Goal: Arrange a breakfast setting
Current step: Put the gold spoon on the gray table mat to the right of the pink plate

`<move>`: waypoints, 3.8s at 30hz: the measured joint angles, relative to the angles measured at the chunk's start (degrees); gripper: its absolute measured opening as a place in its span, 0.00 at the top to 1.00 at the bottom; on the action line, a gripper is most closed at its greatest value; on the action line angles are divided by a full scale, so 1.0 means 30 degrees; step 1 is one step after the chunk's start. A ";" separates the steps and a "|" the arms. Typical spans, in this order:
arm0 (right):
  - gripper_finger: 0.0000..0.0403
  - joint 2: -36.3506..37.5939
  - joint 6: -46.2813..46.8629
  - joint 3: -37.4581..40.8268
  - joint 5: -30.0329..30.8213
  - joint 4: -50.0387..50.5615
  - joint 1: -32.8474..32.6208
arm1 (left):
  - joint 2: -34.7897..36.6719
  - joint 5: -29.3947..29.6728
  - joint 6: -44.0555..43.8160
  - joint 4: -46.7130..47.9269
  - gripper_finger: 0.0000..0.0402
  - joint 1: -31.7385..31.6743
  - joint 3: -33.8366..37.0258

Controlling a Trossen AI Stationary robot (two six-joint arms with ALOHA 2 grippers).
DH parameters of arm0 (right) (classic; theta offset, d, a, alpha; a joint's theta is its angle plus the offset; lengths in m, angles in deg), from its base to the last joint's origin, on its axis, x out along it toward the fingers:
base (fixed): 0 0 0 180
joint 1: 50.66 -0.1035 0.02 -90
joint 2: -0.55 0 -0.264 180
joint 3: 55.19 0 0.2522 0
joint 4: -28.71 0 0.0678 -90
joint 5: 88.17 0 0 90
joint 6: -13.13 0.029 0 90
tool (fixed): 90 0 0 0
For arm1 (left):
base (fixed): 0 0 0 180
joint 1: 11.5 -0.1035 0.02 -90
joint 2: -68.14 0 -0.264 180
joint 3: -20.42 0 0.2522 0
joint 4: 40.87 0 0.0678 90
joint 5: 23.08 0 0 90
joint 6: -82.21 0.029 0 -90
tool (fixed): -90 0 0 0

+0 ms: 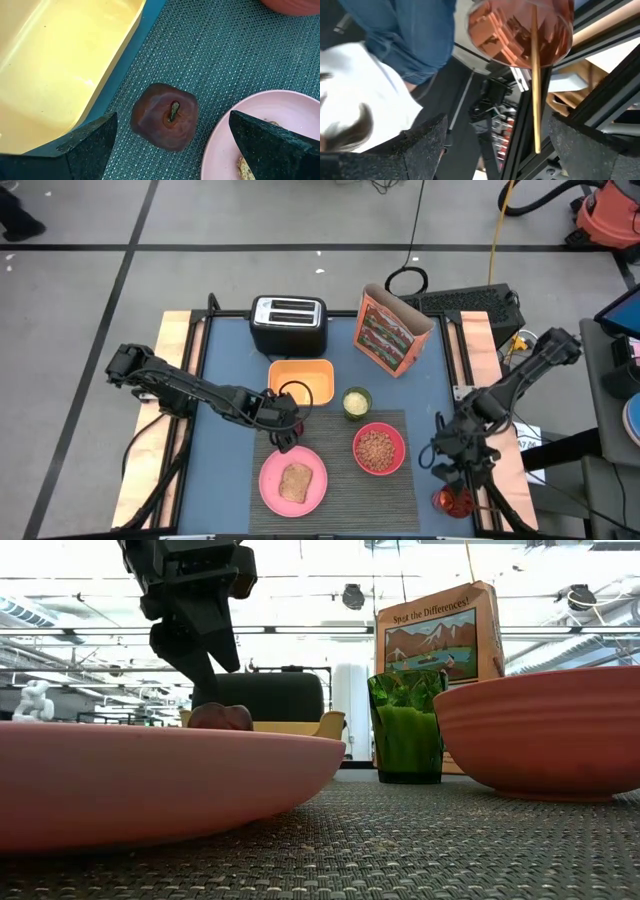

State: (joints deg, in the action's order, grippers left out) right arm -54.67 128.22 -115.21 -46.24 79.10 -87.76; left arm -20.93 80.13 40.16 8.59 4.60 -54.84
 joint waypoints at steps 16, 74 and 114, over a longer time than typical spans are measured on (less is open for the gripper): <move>0.17 -0.2955 0.0927 0.0006 -0.0001 -0.1726 -0.3637 | 0.0000 0.0000 0.0011 0.0000 0.03 0.0000 0.0000; 0.90 -0.4109 0.0918 0.0007 -0.0015 -0.2572 -0.5050 | -0.0007 -0.0007 0.0018 -0.0007 0.03 0.0000 0.0000; 0.94 0.2291 0.5780 0.0007 0.0007 -0.1981 -0.5035 | -0.0007 -0.0007 0.0309 -0.0036 0.03 0.0000 0.0000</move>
State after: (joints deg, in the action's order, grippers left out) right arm -47.80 145.56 -115.18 -46.22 73.15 -102.87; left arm -20.96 80.11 41.09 8.48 4.60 -54.84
